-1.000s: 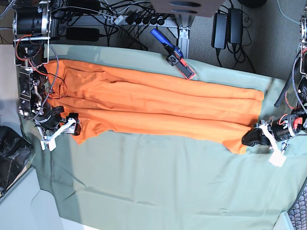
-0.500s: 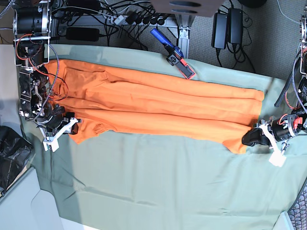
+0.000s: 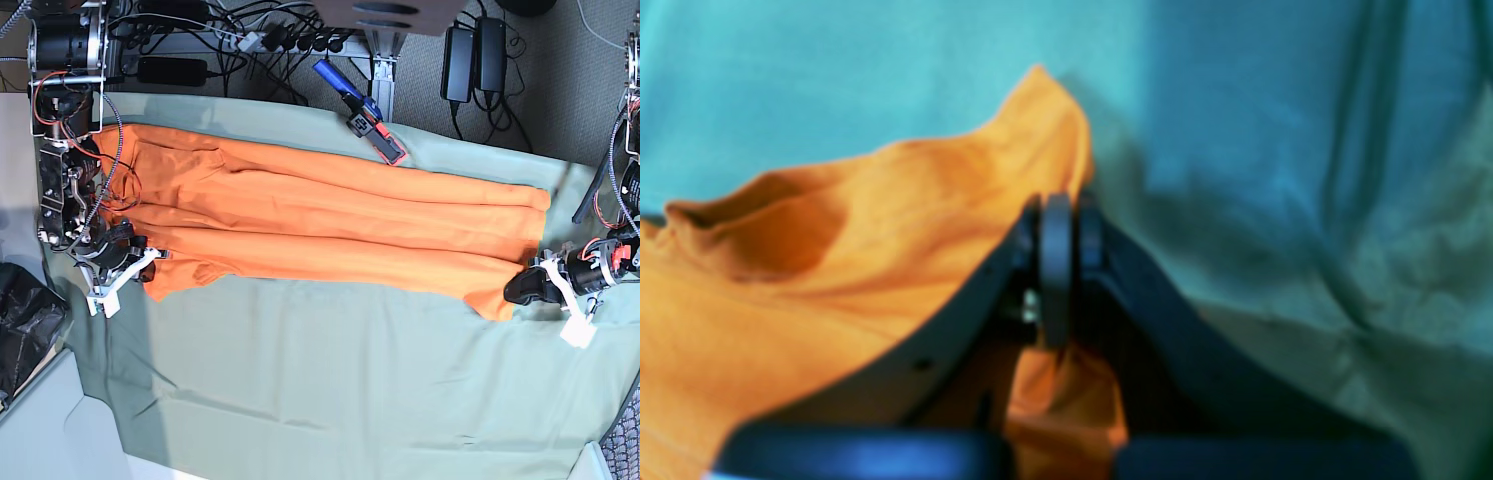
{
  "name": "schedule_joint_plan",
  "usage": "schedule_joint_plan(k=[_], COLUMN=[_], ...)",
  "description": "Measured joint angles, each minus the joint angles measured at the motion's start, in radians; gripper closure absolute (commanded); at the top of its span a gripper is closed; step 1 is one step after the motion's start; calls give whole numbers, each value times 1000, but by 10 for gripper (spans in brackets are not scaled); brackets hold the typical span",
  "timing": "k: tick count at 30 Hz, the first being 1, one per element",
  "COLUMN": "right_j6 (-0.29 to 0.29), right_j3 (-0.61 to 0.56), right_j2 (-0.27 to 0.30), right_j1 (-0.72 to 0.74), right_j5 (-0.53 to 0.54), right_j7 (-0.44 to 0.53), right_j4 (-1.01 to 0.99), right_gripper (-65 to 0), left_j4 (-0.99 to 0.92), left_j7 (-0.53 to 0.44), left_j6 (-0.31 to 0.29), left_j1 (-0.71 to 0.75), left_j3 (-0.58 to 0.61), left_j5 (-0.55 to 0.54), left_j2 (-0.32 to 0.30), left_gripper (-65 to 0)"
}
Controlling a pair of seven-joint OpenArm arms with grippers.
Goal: Fold the T-shirt properly
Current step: 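Fold the grasped edge over the shirt toward the first fold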
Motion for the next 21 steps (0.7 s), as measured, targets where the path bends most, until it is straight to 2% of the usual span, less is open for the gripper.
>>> schedule_joint_plan(k=[4,11,21], right_j6=[1,6,8], right_j3=[54,151,291], right_j2=[6,23,37], right_j1=[-16,-144,-354], right_j5=[49,67,101], right_j7=[-39,-62,-61], right_j4=[52,240,432], right_gripper=[0,0,0], left_j4=[71,179,245], left_j7=[27,29,51], left_j6=[0,0,-1], left_j1=[11,44,116], left_j3=[0,0,0], left_j5=[-14,17,8], left_j2=[-2,-6,-89], left_gripper=[0,0,0])
